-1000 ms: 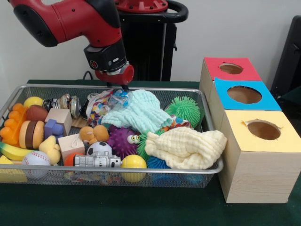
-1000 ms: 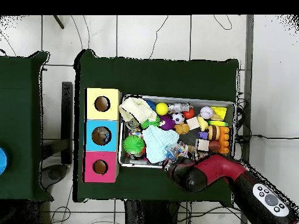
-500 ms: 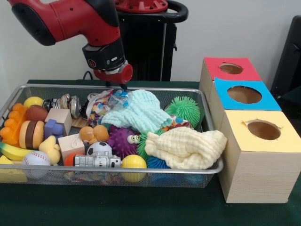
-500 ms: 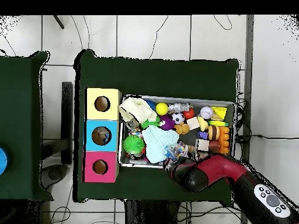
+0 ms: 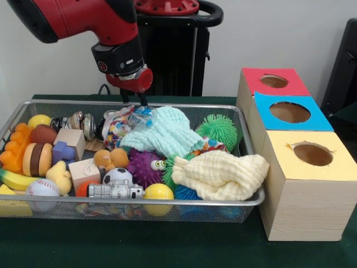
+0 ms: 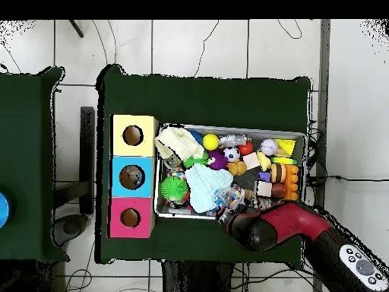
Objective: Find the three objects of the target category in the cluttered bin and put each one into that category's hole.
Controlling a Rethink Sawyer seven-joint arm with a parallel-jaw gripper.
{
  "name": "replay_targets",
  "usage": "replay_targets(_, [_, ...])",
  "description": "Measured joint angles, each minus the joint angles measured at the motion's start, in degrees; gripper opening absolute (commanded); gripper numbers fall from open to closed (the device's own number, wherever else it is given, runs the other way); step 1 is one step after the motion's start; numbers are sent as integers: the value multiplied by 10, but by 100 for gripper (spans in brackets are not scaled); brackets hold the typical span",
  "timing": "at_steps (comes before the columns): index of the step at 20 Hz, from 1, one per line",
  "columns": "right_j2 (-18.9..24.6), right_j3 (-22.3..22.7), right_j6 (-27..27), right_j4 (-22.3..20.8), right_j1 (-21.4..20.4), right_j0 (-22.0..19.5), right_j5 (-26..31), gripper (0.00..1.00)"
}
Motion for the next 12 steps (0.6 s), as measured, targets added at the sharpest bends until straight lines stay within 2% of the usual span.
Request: replay_targets(12, [14,2,0,39,-44,0,12,100])
